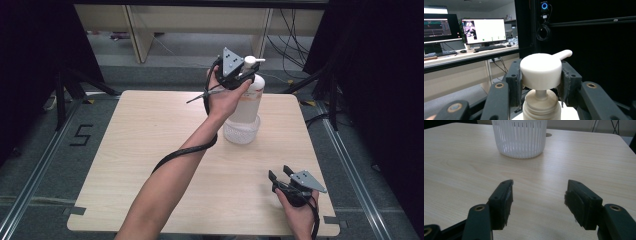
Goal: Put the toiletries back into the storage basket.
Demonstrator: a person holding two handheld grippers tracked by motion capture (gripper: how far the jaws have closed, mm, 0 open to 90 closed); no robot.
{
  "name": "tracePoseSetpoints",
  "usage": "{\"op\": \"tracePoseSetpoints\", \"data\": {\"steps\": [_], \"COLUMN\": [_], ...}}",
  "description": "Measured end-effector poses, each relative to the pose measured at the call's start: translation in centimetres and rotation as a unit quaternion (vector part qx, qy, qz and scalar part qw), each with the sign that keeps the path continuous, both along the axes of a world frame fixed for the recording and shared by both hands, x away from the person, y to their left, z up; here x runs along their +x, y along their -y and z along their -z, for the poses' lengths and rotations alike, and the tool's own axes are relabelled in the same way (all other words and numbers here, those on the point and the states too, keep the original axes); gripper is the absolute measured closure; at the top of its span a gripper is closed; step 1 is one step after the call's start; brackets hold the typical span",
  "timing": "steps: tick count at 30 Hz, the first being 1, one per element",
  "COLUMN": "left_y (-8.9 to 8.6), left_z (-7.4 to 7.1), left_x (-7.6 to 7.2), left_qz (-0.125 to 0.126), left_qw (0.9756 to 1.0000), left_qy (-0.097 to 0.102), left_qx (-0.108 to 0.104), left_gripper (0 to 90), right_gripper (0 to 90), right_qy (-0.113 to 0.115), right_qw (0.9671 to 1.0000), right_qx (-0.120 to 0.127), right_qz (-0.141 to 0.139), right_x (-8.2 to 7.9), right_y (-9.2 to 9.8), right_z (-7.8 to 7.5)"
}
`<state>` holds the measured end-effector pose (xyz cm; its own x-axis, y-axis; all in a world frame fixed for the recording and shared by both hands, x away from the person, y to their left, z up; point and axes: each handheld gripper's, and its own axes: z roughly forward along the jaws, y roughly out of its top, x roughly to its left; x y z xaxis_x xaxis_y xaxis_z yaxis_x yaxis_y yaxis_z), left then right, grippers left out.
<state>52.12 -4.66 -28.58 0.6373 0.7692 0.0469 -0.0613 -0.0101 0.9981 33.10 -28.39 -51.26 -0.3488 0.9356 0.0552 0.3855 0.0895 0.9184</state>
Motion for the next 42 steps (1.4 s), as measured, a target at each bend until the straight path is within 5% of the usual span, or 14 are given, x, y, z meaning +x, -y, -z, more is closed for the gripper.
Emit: {"op": "tracePoseSetpoints", "data": {"steps": [42], "left_y": [0.5], "left_z": [4.0], "left_x": [1.1], "left_qz": [-0.004], "left_qw": [0.9991], "left_qy": [-0.038], "left_qx": [0.018], "left_gripper": [58.9], "right_gripper": [39.2], "right_qy": [0.003], "right_qw": [1.0000], "right_qx": [-0.003], "right_qz": [0.005], "right_x": [0.0], "right_y": [-0.1], "right_z": [0.1]}}
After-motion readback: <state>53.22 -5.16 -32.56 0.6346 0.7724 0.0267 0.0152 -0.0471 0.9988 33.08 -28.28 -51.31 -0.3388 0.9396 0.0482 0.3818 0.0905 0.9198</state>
